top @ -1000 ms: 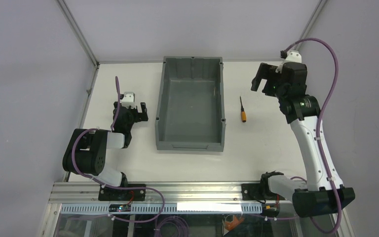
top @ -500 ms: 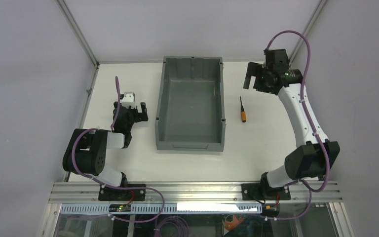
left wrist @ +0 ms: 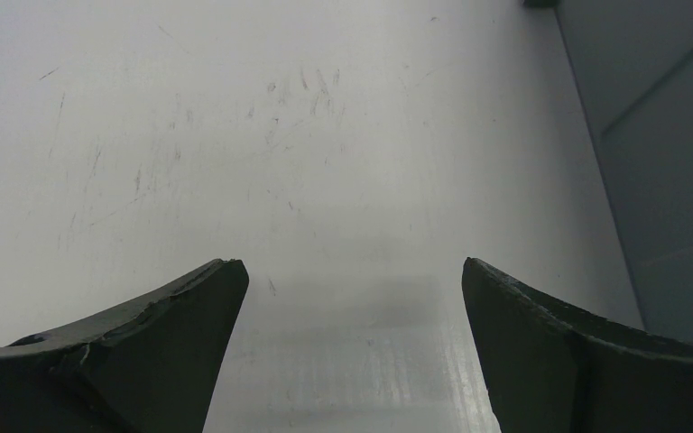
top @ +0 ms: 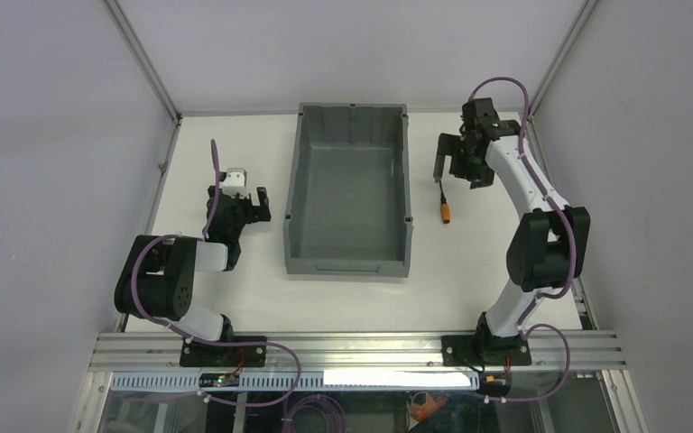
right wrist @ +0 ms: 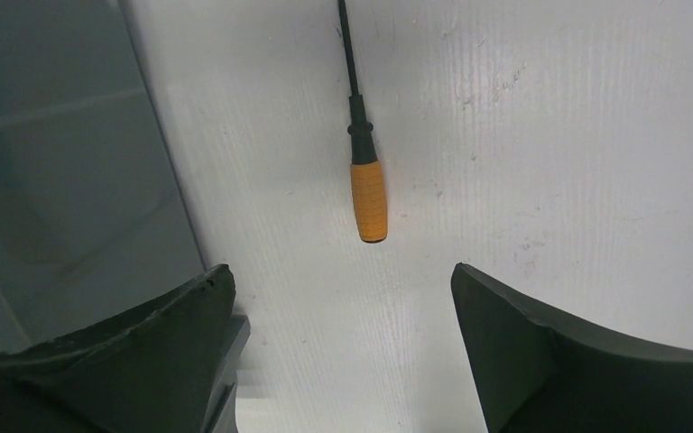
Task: Put the screwdriver in the bin
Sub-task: Pick up the screwdriver from the center of the board.
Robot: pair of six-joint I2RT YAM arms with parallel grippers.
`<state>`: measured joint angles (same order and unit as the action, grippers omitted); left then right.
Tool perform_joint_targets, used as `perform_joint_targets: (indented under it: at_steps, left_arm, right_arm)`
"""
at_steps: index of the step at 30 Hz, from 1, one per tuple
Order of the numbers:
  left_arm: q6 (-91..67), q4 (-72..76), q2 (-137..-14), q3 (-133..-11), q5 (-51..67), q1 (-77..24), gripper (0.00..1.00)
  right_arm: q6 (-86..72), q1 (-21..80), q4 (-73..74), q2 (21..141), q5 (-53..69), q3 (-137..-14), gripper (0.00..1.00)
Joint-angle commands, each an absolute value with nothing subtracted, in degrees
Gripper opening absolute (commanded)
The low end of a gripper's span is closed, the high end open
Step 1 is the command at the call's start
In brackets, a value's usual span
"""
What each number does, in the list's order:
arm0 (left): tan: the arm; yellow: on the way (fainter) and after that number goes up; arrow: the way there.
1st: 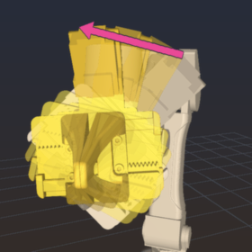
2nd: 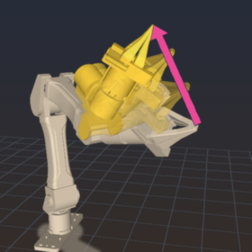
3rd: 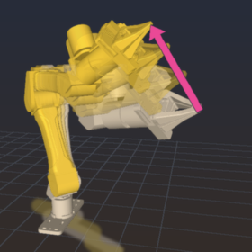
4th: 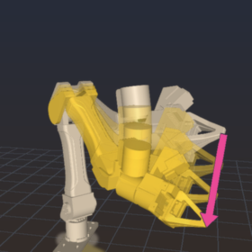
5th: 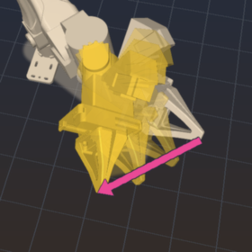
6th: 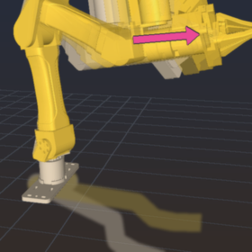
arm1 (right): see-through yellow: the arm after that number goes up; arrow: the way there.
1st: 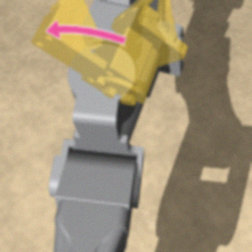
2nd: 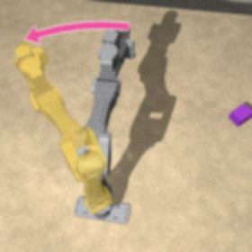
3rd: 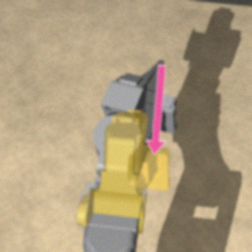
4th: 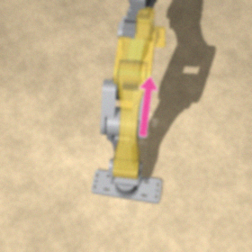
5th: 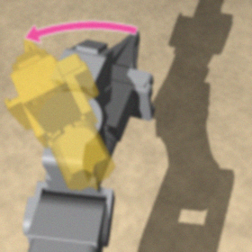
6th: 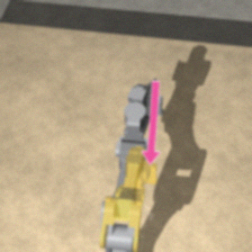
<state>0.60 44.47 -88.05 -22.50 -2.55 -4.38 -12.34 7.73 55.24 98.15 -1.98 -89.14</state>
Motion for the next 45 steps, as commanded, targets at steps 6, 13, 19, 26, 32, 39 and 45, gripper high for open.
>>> perform_joint_targets:
  at_steps: [6,13,19,26,32,39,45]
  left_arm:
    - [0.2,46.0,-86.2,-22.0,-1.7,-3.8,0.99]
    - [0.2,46.0,-86.2,-22.0,-1.7,-3.8,0.99]
    - [0.2,46.0,-86.2,-22.0,-1.7,-3.8,0.99]
    - [0.1,46.0,-86.2,-22.0,-1.7,-3.8,0.99]
    - [0.2,46.0,-86.2,-22.0,-1.7,-3.8,0.99]
    - [0.2,46.0,-86.2,-22.0,-1.7,-3.8,0.99]
    - [0.2,46.0,-86.2,-22.0,-1.6,-3.8,0.99]
  right_arm:
    - [-13.4,7.5,54.3,104.2,-0.5,-87.7,0.89]
    - [-13.5,7.5,53.1,108.2,-1.6,-86.0,0.84]
    - [-13.7,7.6,52.2,110.8,-2.5,-85.0,0.79]
    - [-13.7,7.6,51.3,113.1,-3.2,-84.4,0.69]
    - [-13.8,7.6,50.6,114.8,-3.0,-84.4,0.54]
    - [-13.7,7.7,50.5,116.0,-3.3,-84.5,0.37]
    - [-13.5,7.7,50.5,116.0,-3.3,-84.5,0.21]
